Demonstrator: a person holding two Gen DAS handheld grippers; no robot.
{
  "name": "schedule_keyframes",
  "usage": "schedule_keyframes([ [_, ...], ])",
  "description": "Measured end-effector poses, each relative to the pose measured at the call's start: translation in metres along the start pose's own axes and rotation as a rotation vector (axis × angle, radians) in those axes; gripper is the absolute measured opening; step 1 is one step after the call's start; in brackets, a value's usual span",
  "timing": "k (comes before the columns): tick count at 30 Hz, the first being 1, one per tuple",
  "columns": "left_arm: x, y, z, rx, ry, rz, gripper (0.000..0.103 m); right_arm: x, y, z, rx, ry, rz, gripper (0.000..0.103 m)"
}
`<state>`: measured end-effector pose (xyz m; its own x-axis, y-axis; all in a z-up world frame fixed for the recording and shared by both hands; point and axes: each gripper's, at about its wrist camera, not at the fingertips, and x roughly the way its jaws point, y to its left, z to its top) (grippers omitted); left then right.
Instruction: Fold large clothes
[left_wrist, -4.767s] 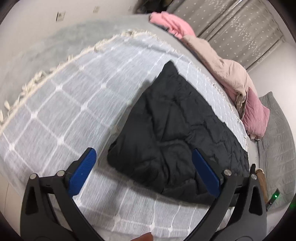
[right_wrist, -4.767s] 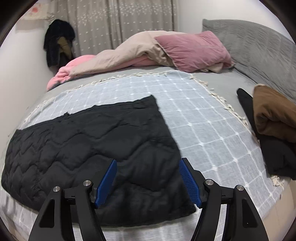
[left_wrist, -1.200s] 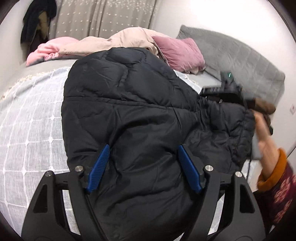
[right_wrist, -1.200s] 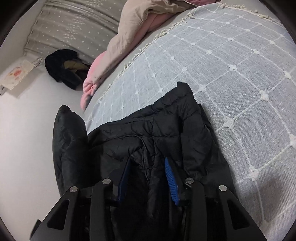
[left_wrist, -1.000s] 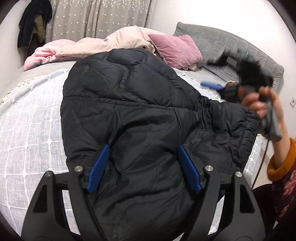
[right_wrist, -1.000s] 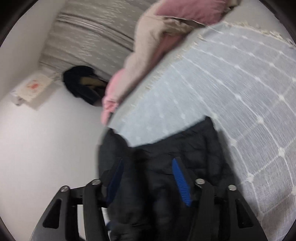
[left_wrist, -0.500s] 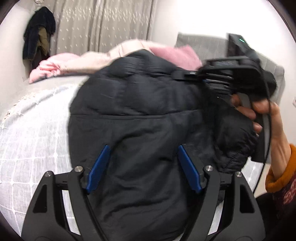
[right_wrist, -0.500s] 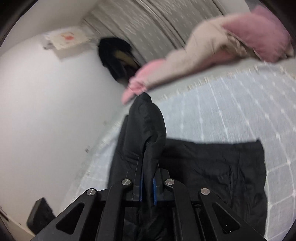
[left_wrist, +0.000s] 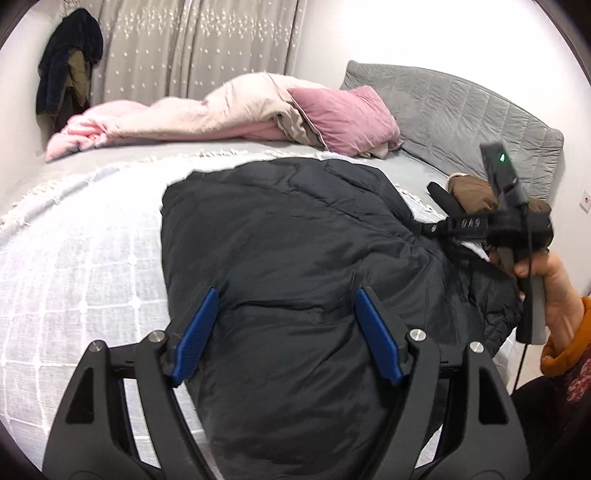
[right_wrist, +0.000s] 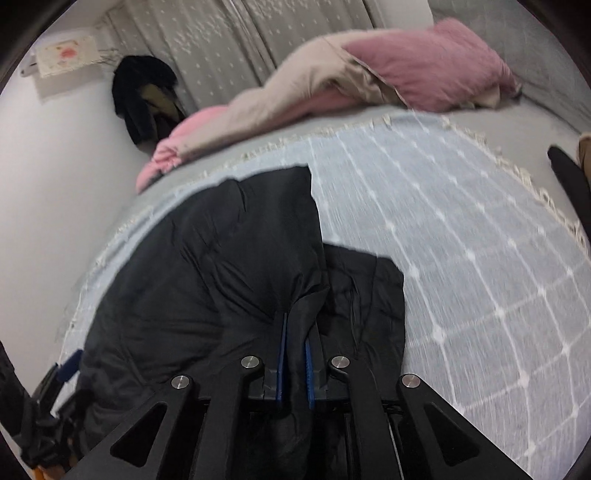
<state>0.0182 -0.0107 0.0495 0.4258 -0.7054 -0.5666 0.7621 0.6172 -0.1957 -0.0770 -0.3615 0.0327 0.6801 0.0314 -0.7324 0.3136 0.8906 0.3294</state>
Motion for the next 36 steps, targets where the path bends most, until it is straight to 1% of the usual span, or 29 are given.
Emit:
schedule_keyframes([
  [2,0.005,-0.001,-0.002,0.000,0.025,0.000,0.077,0.009,-0.008,-0.006,0.002,0.020,-0.023,0.023],
  [4,0.007,-0.003,-0.004,0.009,0.039,0.015,0.077,0.006,-0.012,-0.008,0.009,0.016,-0.073,0.051],
  [5,0.008,-0.004,-0.005,0.015,0.044,0.025,0.077,-0.001,-0.014,-0.006,0.036,0.014,-0.096,0.055],
  [6,0.009,-0.006,-0.005,0.026,0.048,0.038,0.077,-0.010,-0.015,-0.004,0.064,0.008,-0.087,0.058],
  [8,0.008,-0.008,-0.006,0.039,0.049,0.044,0.078,-0.025,-0.013,0.000,0.108,-0.011,0.005,0.065],
  [9,0.008,-0.009,-0.006,0.045,0.050,0.046,0.078,-0.031,-0.009,0.000,0.111,-0.023,0.070,0.078],
  [10,0.007,-0.009,-0.006,0.047,0.051,0.047,0.078,-0.036,-0.003,0.003,0.097,-0.023,0.090,0.088],
  [11,0.007,-0.008,-0.005,0.047,0.055,0.048,0.080,-0.035,0.004,0.003,0.063,-0.018,0.087,0.089],
  [13,0.005,-0.006,-0.001,0.018,0.059,0.054,0.081,-0.028,0.015,0.001,0.000,0.009,-0.005,0.089],
  [14,0.002,0.003,0.002,-0.037,0.059,0.058,0.084,-0.019,0.016,-0.002,-0.022,0.043,-0.076,0.089],
  [15,0.001,0.008,0.004,-0.075,0.058,0.057,0.089,-0.007,0.011,-0.004,-0.025,0.079,-0.107,0.090],
  [16,0.000,0.017,0.006,-0.131,0.056,0.048,0.091,0.001,0.003,-0.007,0.001,0.108,-0.080,0.091],
  [17,0.000,0.031,0.006,-0.207,0.061,0.034,0.093,0.007,-0.008,-0.009,0.059,0.136,-0.026,0.091],
  [18,0.002,0.039,0.005,-0.250,0.071,0.024,0.094,0.012,-0.022,-0.011,0.137,0.165,0.037,0.091],
  [19,0.006,0.050,0.003,-0.302,0.093,0.003,0.094,0.015,-0.032,-0.012,0.195,0.183,0.083,0.091],
  [22,0.025,0.076,-0.007,-0.443,0.174,-0.099,0.095,0.031,-0.065,-0.024,0.396,0.253,0.253,0.092],
  [24,0.040,0.086,-0.015,-0.520,0.219,-0.191,0.095,0.040,-0.077,-0.032,0.476,0.282,0.334,0.092],
  [26,0.049,0.092,-0.020,-0.562,0.252,-0.258,0.097,0.045,-0.083,-0.035,0.505,0.287,0.369,0.092],
  [28,0.057,0.096,-0.025,-0.600,0.278,-0.313,0.098,0.044,-0.083,-0.036,0.498,0.281,0.373,0.092],
  [30,0.066,0.100,-0.032,-0.659,0.302,-0.378,0.098,0.043,-0.082,-0.036,0.484,0.280,0.383,0.092],
  [32,0.071,0.102,-0.038,-0.705,0.315,-0.428,0.098,0.049,-0.085,-0.036,0.481,0.285,0.403,0.088],
  [34,0.071,0.101,-0.039,-0.713,0.306,-0.457,0.095,0.054,-0.087,-0.038,0.516,0.307,0.470,0.074],
  [35,0.068,0.099,-0.038,-0.704,0.295,-0.467,0.089,0.060,-0.089,-0.038,0.530,0.311,0.492,0.070],
  [36,0.063,0.097,-0.037,-0.688,0.284,-0.466,0.084,0.060,-0.089,-0.039,0.541,0.312,0.520,0.063],
])
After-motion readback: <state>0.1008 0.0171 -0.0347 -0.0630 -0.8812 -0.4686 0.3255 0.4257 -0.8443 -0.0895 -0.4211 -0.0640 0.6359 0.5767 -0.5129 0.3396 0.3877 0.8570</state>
